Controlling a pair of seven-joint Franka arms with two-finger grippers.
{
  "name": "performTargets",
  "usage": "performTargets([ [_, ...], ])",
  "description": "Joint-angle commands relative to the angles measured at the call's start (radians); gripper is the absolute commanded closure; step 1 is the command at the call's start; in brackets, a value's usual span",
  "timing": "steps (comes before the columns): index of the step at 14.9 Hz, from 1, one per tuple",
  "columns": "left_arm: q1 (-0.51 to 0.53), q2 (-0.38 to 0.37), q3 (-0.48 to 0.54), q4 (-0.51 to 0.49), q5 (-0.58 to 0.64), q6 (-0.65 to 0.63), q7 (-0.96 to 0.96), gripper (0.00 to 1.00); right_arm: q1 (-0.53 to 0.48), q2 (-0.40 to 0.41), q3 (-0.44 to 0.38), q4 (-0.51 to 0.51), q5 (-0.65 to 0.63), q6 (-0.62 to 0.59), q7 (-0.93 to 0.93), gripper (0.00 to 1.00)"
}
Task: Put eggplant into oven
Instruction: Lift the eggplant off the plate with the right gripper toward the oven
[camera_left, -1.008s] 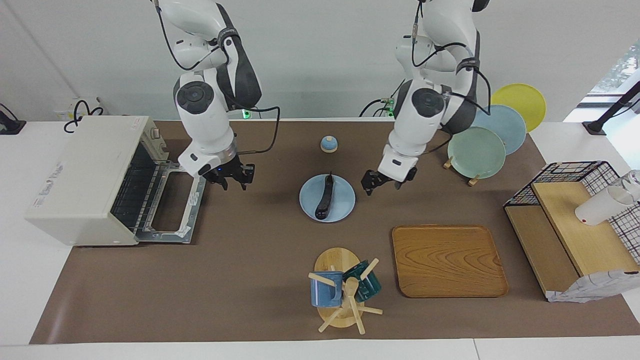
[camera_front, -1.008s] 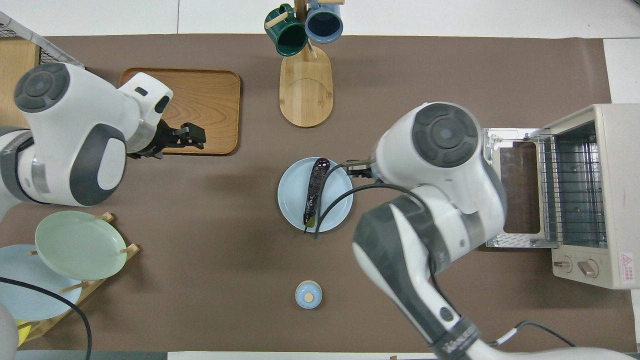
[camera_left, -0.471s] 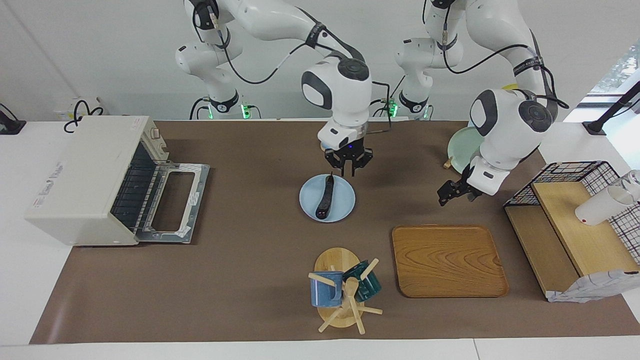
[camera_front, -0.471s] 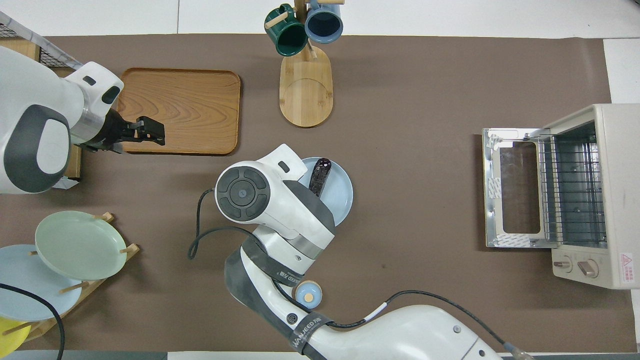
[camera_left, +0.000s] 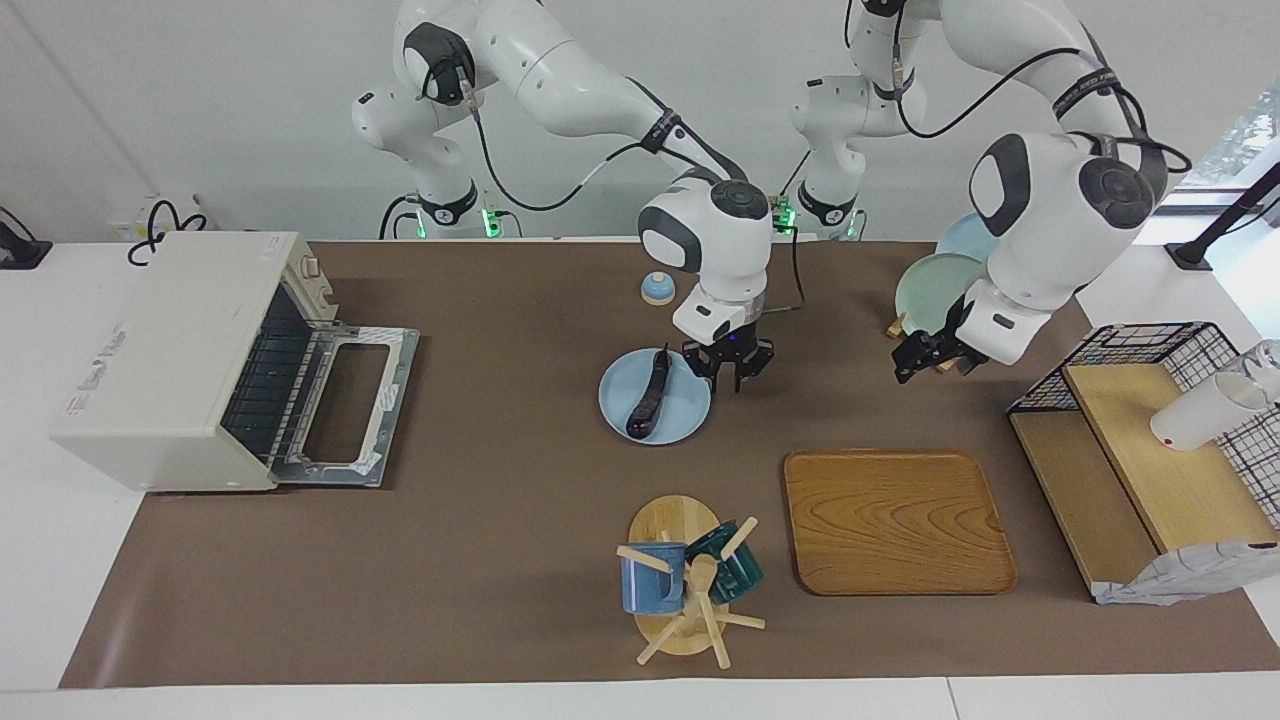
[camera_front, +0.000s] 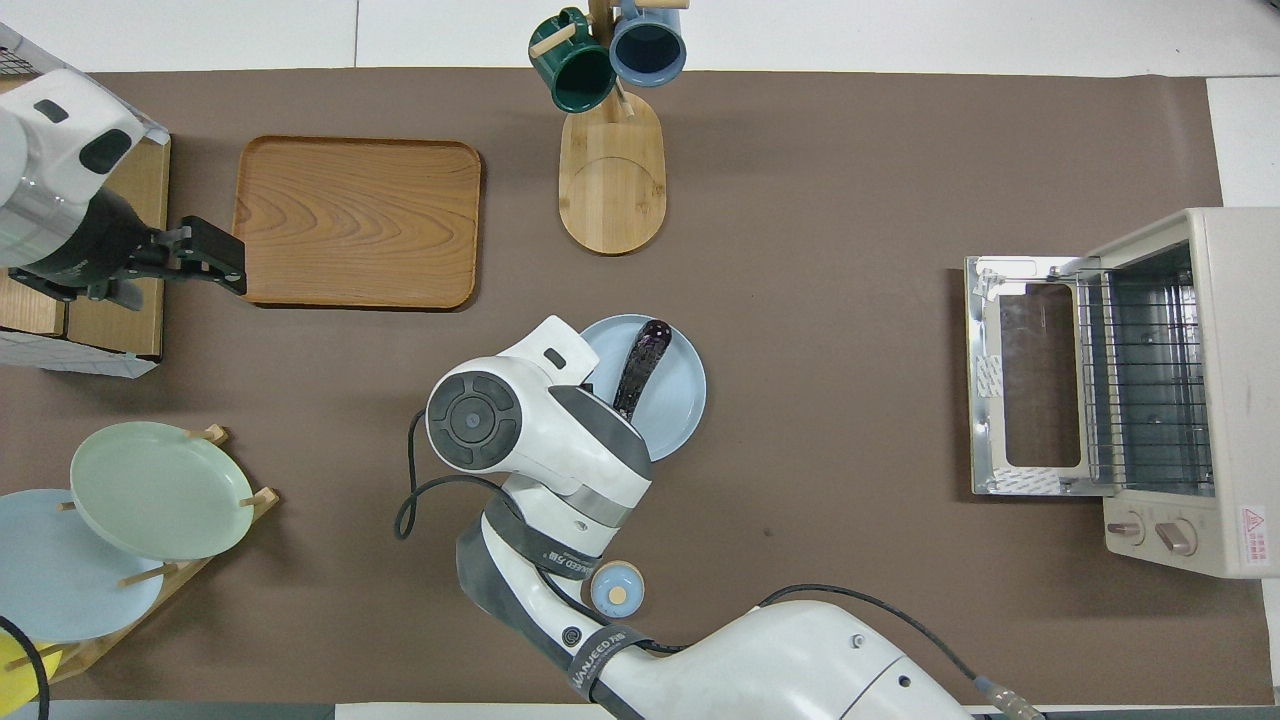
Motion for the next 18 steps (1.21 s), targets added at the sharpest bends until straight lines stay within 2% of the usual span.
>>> performTargets([
  [1,0.013,-0.072,-0.007,-0.018,0.028,-0.075,0.074,0.0,-0.008,-0.026,-0.001,-0.065,-0.035,0.027,0.002,0.64],
  [4,0.024,-0.164,-0.002,-0.15,0.025,-0.064,0.098,0.0,-0.008,-0.035,-0.001,-0.09,-0.043,0.027,0.002,0.65],
  [5,0.022,-0.178,-0.003,-0.19,0.025,-0.043,0.096,0.0,-0.009,-0.035,-0.001,-0.09,-0.043,0.027,0.002,0.73],
  [6,0.024,-0.188,-0.003,-0.212,0.015,-0.015,0.096,0.0,-0.009,-0.035,-0.001,-0.09,-0.043,0.023,0.002,0.92],
  [7,0.025,-0.189,-0.001,-0.219,0.002,0.005,0.096,0.0,-0.008,-0.035,-0.001,-0.088,-0.044,0.011,0.001,1.0],
  [9,0.027,-0.192,0.001,-0.247,-0.038,0.063,0.092,0.0,-0.006,-0.036,-0.002,-0.074,-0.073,-0.044,-0.001,1.0],
  [11,0.027,-0.184,0.005,-0.241,-0.04,0.088,0.099,0.0,-0.006,-0.043,-0.001,-0.038,-0.136,-0.158,-0.003,1.0],
  [13,0.025,-0.155,0.017,-0.175,-0.038,0.083,0.111,0.0,-0.014,-0.062,-0.005,0.001,-0.15,-0.299,-0.004,1.0],
  [15,0.025,-0.136,0.019,-0.135,-0.028,0.06,0.14,0.0,-0.075,-0.159,-0.007,-0.069,-0.155,-0.37,-0.025,1.0],
  [17,0.025,-0.136,0.02,-0.115,-0.025,0.02,0.142,0.0,-0.177,-0.301,-0.005,-0.206,-0.153,-0.362,-0.131,1.0],
  [18,0.025,-0.136,0.022,-0.085,-0.025,-0.042,0.142,0.0,-0.225,-0.373,-0.005,-0.281,-0.152,-0.365,-0.189,1.0],
])
